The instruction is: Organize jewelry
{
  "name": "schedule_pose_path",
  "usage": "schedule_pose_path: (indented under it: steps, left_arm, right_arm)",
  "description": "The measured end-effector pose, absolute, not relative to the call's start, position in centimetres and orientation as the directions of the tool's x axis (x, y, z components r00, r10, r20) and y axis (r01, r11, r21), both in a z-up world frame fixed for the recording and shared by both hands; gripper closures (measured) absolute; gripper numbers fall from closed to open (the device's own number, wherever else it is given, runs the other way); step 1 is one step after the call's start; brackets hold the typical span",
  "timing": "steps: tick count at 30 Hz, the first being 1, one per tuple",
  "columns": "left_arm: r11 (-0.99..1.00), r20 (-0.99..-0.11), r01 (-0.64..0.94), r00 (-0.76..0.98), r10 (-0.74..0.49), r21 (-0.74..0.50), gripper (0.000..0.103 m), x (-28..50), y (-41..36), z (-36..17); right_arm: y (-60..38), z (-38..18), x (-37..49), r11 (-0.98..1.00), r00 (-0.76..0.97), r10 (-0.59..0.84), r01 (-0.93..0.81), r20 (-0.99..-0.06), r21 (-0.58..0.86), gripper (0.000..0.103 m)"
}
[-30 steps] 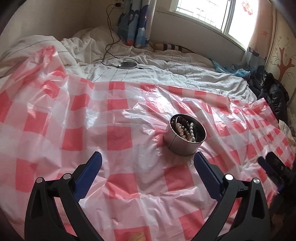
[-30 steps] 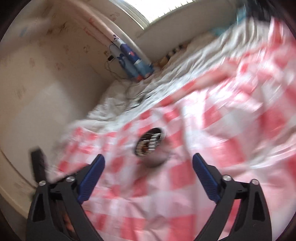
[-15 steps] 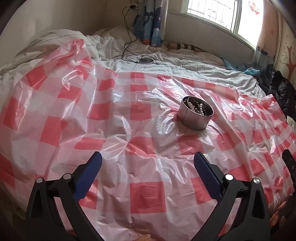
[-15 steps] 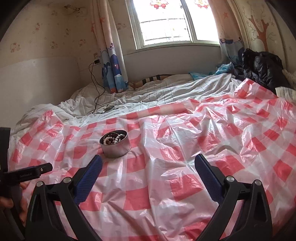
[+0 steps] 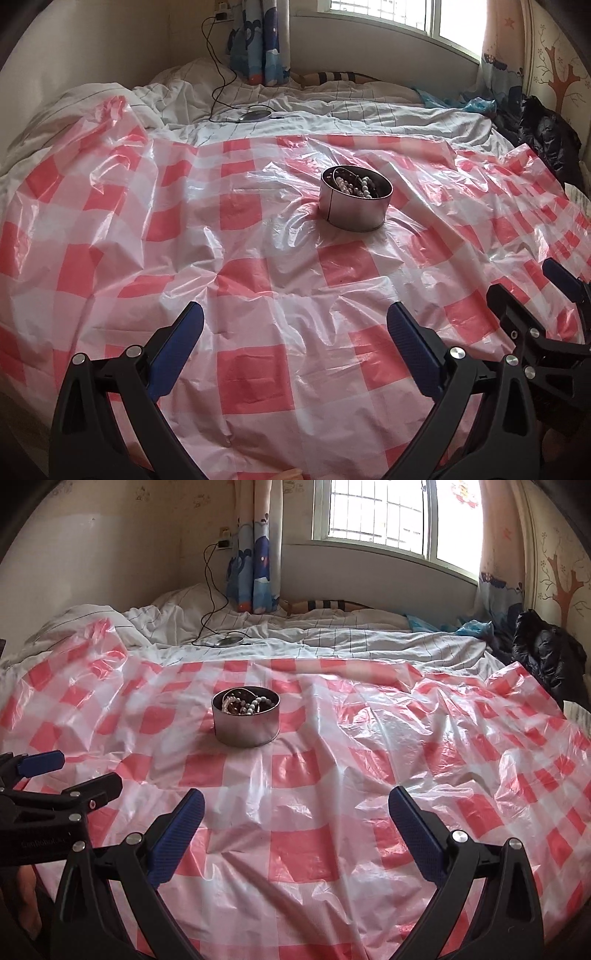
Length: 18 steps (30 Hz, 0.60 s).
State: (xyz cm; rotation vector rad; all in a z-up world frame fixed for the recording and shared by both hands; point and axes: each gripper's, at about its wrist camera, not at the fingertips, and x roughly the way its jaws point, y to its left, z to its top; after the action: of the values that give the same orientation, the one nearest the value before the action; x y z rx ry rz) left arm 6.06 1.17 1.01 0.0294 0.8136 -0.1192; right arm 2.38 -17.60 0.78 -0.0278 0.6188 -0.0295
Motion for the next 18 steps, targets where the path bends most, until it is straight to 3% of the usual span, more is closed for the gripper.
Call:
schedule_pose_path:
  steps: [18]
  left_arm:
    - [0.993,-0.742,0.116,0.665,-0.082,-0.005,0.008,6.4,1.0,0.4]
  right_arm:
    - [-19.1,0.2,3.0,0.999,0.785,-0.029,0.051,-0.619,0.018,0.007]
